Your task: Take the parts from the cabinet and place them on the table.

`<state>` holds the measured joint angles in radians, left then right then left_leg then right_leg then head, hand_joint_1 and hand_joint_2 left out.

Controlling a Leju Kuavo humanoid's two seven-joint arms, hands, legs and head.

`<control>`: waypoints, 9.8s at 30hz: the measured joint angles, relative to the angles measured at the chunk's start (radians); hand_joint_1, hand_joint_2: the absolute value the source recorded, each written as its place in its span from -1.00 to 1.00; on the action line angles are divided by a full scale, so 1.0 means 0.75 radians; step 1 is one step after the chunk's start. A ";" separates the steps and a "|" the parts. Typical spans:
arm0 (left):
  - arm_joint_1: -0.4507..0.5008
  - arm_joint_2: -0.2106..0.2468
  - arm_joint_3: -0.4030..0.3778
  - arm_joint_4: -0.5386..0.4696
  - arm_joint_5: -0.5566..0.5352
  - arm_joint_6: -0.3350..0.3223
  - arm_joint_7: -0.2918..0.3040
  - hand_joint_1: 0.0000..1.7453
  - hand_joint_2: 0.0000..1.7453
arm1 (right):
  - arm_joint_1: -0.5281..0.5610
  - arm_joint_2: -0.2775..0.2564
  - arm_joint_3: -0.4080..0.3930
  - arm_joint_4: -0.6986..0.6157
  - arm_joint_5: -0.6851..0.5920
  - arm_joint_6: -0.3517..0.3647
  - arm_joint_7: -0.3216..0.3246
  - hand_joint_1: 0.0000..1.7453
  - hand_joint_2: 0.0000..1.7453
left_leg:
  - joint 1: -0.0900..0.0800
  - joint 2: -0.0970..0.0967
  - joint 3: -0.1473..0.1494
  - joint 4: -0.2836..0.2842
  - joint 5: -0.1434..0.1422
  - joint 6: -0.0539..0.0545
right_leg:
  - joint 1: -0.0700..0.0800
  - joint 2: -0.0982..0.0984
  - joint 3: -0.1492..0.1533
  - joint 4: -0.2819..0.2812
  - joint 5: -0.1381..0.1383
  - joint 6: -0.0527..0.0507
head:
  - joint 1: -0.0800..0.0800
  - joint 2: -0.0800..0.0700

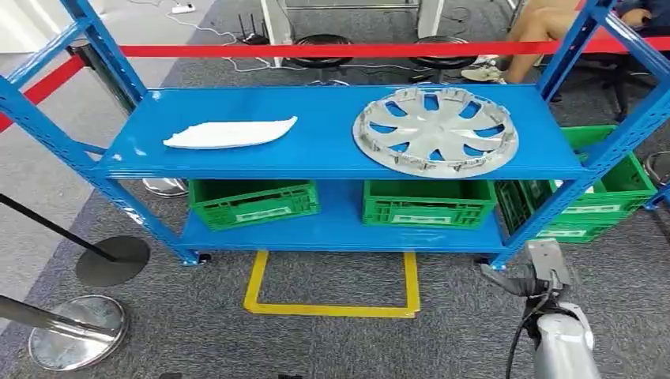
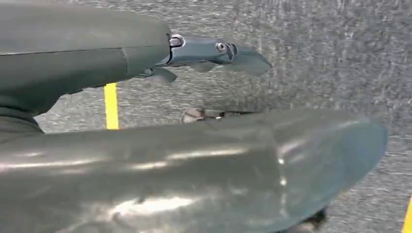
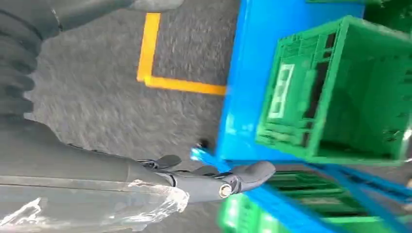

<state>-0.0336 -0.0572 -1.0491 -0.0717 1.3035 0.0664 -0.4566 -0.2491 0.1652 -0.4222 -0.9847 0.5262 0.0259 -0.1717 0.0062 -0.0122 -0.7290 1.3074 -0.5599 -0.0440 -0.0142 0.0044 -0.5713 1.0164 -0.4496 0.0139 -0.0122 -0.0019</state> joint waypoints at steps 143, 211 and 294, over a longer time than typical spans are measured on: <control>-0.113 -0.010 -0.428 0.018 0.315 -0.102 -0.236 -1.00 -1.00 | -0.668 -0.215 1.008 0.553 1.275 -0.184 0.286 -1.00 1.00 | -0.005 -0.001 0.207 -0.420 0.163 0.051 | 0.005 -0.001 -0.061 0.020 0.045 0.062 | 0.011 0.000; -0.138 -0.006 -0.430 0.018 0.316 -0.076 -0.300 -1.00 -1.00 | -0.597 -0.244 0.946 0.552 1.389 -0.222 0.354 -1.00 1.00 | -0.001 0.006 0.130 -0.275 0.097 0.010 | 0.001 0.004 -0.021 0.006 0.024 0.001 | -0.006 0.000; -0.134 -0.020 -0.433 0.019 0.316 -0.031 -0.299 -1.00 1.00 | -0.378 -0.130 0.835 -0.536 0.817 -0.211 0.079 1.00 1.00 | -0.004 0.010 0.132 -0.431 0.253 0.052 | 0.009 -0.009 0.020 -0.022 -0.007 0.044 | 0.011 0.000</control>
<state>-0.1343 -0.0725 -1.3737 -0.0576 1.5404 0.0428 -0.6806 -0.5327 0.0675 0.2037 -1.3867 1.1386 -0.1320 -0.1126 0.0032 -0.0044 -0.6298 0.9843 -0.3701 -0.0047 -0.0072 -0.0021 -0.5565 1.0002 -0.4551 0.0467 -0.0038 -0.0019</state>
